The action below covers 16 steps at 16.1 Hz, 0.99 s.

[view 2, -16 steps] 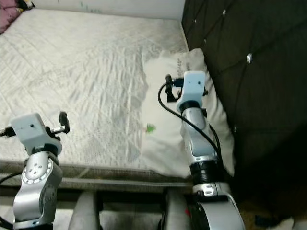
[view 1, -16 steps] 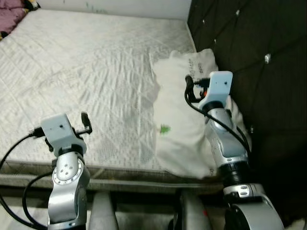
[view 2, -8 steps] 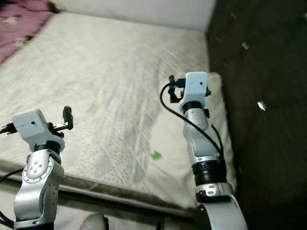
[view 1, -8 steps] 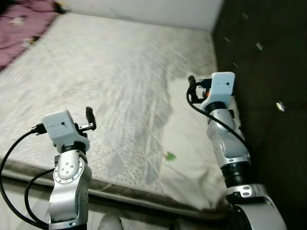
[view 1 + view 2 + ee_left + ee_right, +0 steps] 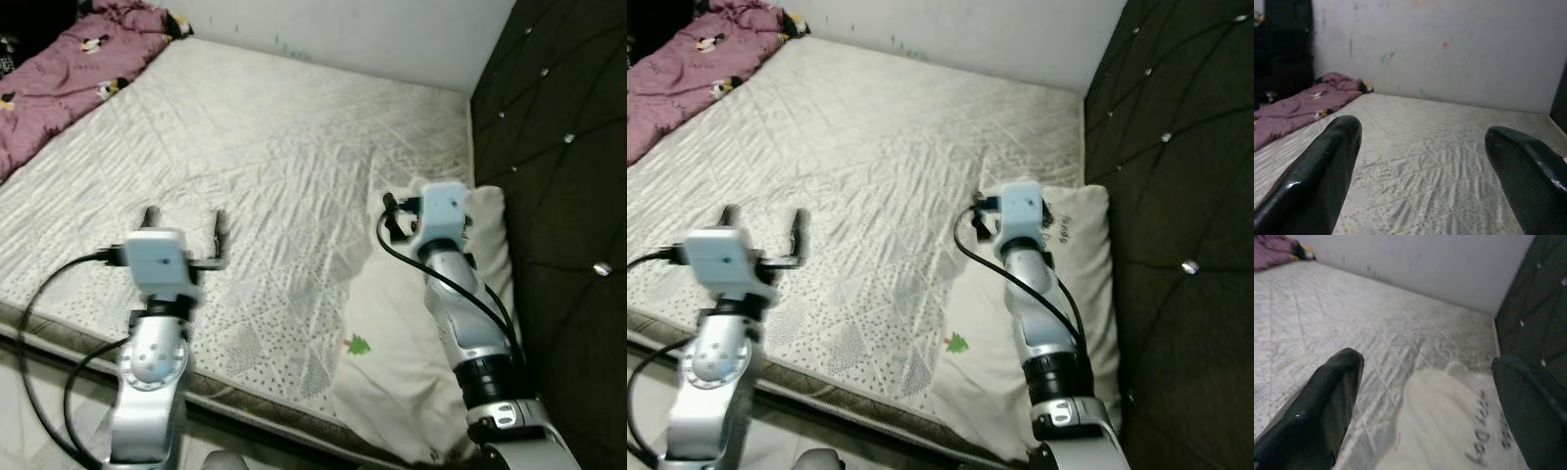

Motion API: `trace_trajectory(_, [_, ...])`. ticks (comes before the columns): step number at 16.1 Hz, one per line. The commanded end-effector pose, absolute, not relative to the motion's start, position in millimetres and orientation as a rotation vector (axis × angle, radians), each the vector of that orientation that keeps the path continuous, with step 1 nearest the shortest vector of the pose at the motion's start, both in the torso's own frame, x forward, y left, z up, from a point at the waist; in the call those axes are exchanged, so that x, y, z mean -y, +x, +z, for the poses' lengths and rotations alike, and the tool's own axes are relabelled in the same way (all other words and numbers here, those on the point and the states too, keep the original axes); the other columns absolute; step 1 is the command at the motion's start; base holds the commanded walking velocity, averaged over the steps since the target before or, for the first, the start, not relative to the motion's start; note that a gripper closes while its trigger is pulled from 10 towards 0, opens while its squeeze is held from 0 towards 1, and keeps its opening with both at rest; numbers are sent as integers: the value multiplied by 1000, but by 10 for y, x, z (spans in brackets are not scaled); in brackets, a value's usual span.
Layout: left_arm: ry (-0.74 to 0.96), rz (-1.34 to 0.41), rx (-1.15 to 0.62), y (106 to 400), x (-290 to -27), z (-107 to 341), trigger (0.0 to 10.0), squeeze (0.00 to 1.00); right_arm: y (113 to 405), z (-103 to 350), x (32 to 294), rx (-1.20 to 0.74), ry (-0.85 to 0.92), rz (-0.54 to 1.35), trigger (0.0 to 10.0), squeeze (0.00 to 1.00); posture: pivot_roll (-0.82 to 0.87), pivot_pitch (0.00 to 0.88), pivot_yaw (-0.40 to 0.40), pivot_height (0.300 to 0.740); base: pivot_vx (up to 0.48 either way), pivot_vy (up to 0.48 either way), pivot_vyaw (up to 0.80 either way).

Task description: Clean up the room

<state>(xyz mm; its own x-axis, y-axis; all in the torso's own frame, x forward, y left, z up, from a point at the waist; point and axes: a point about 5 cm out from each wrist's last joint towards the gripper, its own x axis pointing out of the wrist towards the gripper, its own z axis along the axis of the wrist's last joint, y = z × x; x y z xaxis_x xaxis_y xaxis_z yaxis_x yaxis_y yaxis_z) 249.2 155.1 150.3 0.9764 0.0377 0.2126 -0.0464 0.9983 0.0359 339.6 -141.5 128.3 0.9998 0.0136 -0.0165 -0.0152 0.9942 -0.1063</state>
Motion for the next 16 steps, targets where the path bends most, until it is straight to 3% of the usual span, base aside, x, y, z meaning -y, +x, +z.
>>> trace_trajectory(1, [45,90,184,2481,-1641,1442,10000,0,3399,1316,1332,-25,-88,0,10000,0,97,4,-50,740,0,0,0])
trace_trajectory(8, [75,203,134,2514,-1696,1363,10000,0,3428,1297,1383,-58,-117,7,10000,0,105,1,-62,740,0,0,0])
trace_trajectory(12, [22,161,143,2527,-1660,1367,10000,0,3422,1299,1319,-53,-52,27,10000,0,102,0,-63,740,0,0,0])
trace_trajectory(16, [15,178,134,2569,-1641,1379,10000,0,3408,1271,1279,-71,-41,32,10000,0,97,1,-60,740,0,73,-788])
